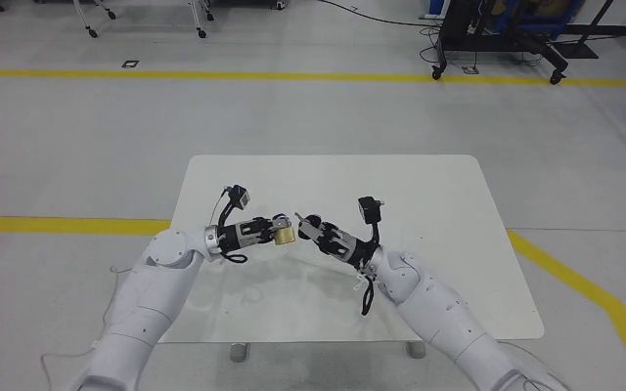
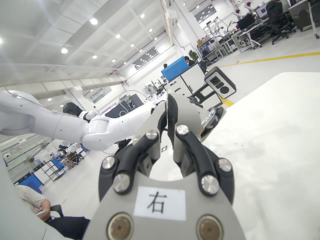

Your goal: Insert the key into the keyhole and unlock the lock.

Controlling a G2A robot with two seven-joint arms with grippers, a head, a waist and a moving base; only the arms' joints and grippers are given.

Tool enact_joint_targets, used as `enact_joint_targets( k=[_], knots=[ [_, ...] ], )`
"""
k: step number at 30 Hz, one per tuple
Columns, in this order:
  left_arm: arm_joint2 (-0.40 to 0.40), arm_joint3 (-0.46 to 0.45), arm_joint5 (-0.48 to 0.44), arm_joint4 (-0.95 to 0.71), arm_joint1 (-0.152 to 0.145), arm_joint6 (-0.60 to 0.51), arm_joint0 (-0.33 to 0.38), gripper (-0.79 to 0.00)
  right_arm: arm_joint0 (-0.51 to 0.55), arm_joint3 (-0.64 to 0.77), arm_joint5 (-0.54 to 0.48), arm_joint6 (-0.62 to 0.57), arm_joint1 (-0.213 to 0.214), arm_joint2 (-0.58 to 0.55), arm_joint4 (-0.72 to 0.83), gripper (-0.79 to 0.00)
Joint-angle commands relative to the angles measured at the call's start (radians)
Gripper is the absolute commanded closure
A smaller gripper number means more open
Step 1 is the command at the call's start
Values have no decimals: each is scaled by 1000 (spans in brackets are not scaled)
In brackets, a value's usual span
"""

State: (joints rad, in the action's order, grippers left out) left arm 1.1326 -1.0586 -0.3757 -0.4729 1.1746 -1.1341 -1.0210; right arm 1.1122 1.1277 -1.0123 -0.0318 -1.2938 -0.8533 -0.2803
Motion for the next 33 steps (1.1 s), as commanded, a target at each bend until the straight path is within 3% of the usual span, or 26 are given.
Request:
enact_joint_targets(
  k=[1,6,11,17,24,33],
  knots=[
    [1,0,0,3,0,6,0,0,-2,-15,0,-8,0,9,29,0],
    [1,0,0,3,0,6,0,0,-2,-15,0,-8,0,9,29,0],
    [-3,-43,57,92,-4,135,-35,0,6,-6,19,-9,-1,9,37,0],
    [2,-17,175,106,-4,195,-21,0,27,59,227,-246,9,28,270,0],
    [11,-17,206,102,-3,250,-21,0,90,207,509,-459,32,-9,475,0],
    [25,-20,264,84,-4,276,-22,0,103,216,670,-426,23,7,478,0]
  ],
)
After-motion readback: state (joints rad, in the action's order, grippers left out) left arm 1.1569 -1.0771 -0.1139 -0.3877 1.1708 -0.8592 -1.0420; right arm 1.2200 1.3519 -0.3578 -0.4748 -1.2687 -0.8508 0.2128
